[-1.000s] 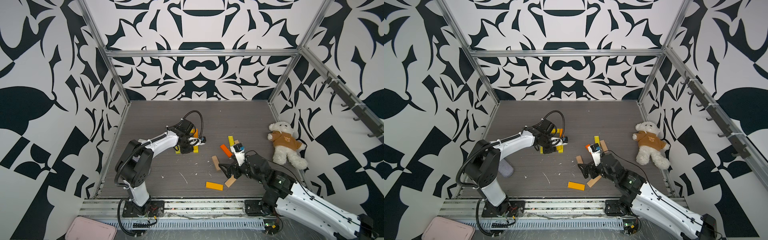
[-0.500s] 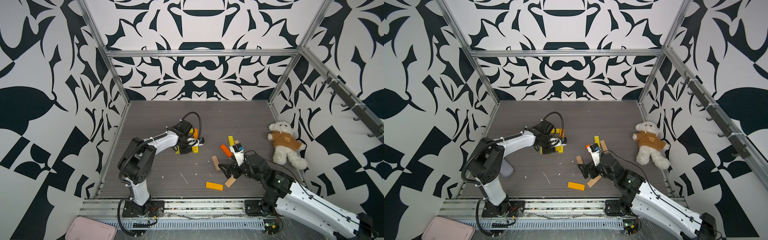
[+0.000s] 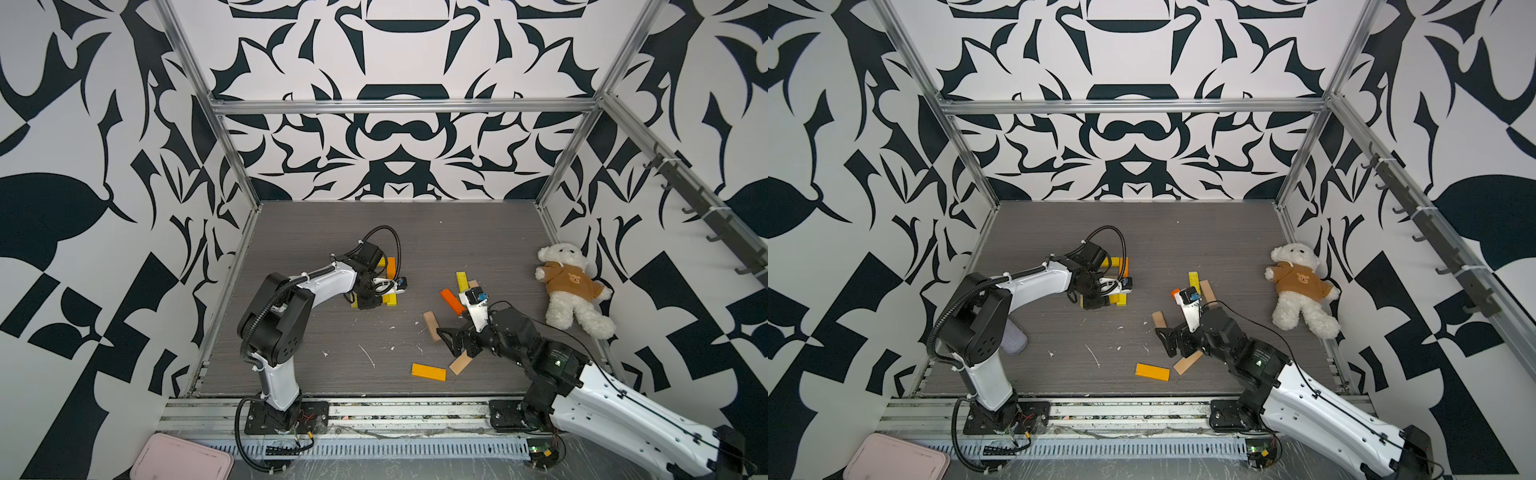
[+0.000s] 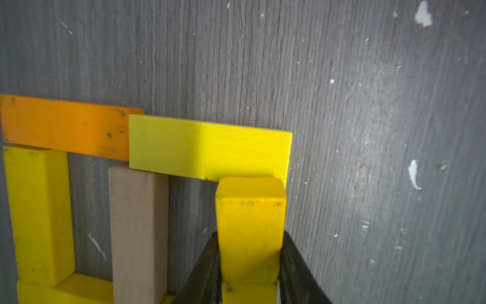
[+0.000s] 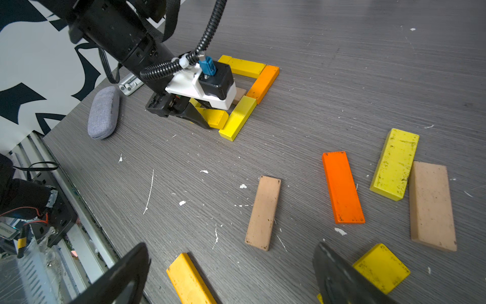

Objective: Assemble the number 8 with building blocks
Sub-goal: Assemble the building block at the center of the board.

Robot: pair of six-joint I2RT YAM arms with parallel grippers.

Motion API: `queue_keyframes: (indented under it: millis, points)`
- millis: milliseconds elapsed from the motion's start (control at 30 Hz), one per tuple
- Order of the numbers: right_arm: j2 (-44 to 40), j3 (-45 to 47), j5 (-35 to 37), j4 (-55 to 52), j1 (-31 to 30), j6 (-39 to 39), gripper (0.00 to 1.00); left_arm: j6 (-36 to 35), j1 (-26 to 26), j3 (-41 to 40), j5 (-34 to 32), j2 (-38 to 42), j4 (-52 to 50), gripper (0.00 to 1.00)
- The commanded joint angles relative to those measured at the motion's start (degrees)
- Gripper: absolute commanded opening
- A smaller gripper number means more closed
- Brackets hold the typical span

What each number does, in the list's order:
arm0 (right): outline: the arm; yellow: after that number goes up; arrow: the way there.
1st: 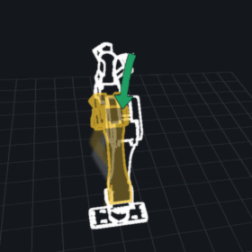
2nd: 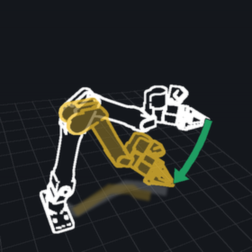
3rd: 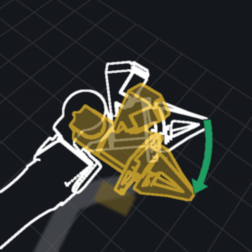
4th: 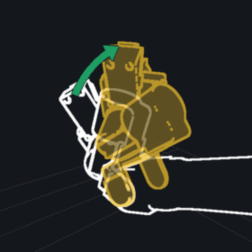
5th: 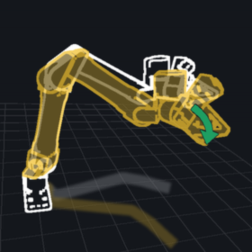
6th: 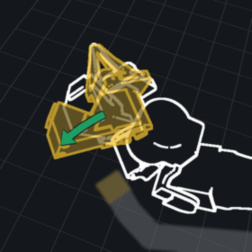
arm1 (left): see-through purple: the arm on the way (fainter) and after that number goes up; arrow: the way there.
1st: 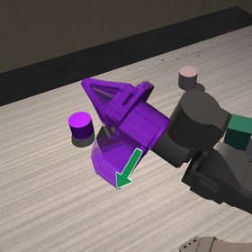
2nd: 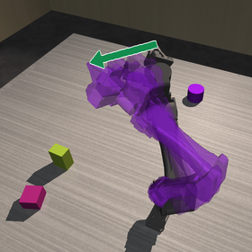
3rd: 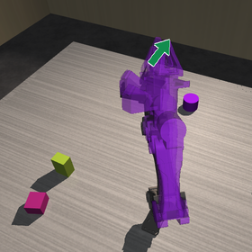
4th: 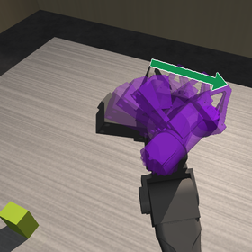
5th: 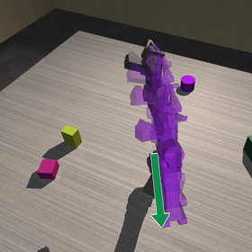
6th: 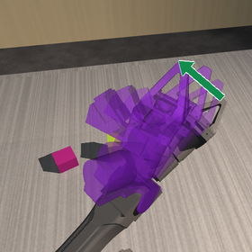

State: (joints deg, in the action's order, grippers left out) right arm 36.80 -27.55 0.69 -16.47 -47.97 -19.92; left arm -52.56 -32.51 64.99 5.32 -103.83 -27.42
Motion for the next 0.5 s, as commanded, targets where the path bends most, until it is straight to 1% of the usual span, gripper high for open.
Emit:
queue_keyframes:
  millis: [0, 467]
  points:
    - [-0.6, -0.3, 0.7, 1.1, 0.1, 0.4, 1.00, -1.4, 0.5, -0.7, 0.5, -0.9, -1.0, 0.30]
    - [-0.2, 0.0, 0.7, 1.8, 0.1, 0.3, 1.00, -1.7, 1.0, -1.4, 0.2, -0.5, -1.5, 0.31]
